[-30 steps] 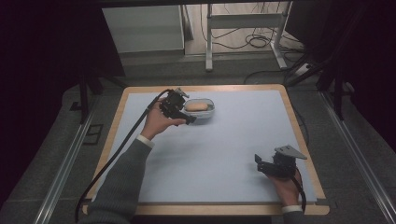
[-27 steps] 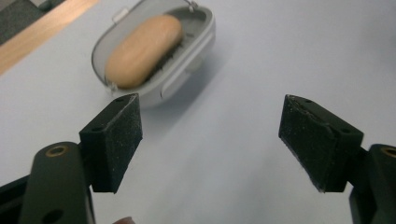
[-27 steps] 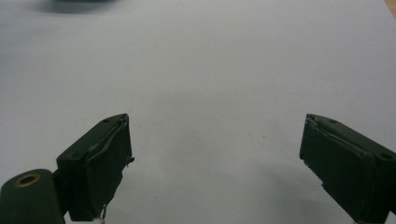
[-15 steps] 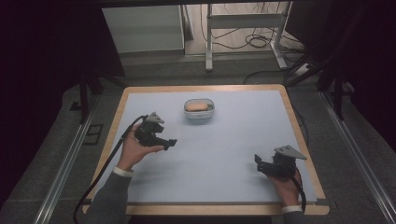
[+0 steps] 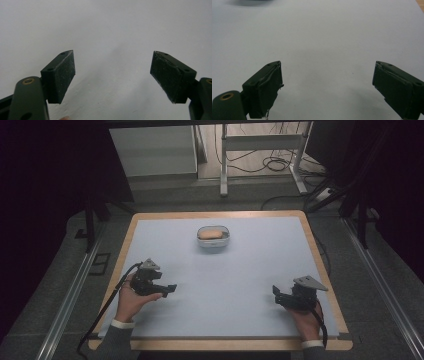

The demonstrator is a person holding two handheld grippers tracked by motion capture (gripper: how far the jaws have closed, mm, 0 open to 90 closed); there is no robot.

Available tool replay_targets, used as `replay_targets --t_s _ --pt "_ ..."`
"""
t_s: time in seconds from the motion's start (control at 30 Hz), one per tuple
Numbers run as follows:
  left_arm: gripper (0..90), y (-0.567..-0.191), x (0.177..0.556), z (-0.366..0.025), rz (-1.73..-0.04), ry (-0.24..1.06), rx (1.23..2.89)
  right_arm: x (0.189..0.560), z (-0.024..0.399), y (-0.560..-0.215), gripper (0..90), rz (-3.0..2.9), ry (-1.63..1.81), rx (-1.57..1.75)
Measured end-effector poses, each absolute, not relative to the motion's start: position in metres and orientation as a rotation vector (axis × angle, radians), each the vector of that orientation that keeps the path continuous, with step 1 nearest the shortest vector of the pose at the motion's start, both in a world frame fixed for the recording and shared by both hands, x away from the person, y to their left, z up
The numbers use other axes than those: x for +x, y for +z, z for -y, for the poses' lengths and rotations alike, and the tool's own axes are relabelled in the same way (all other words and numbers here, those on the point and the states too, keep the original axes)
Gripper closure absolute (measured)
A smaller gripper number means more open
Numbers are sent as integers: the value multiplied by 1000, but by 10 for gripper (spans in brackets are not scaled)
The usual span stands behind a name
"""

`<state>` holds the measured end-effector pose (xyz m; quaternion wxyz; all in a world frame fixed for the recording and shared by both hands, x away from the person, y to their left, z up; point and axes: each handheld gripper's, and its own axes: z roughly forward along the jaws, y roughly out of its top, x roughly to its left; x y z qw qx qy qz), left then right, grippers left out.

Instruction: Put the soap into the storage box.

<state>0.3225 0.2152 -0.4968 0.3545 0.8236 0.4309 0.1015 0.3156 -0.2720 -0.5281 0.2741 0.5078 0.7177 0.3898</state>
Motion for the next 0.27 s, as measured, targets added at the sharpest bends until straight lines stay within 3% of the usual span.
replay_targets --t_s 0.27 --pt "203 -503 322 -219 -1136 245 2120 317 273 -528 93 -1936 1060 1380"
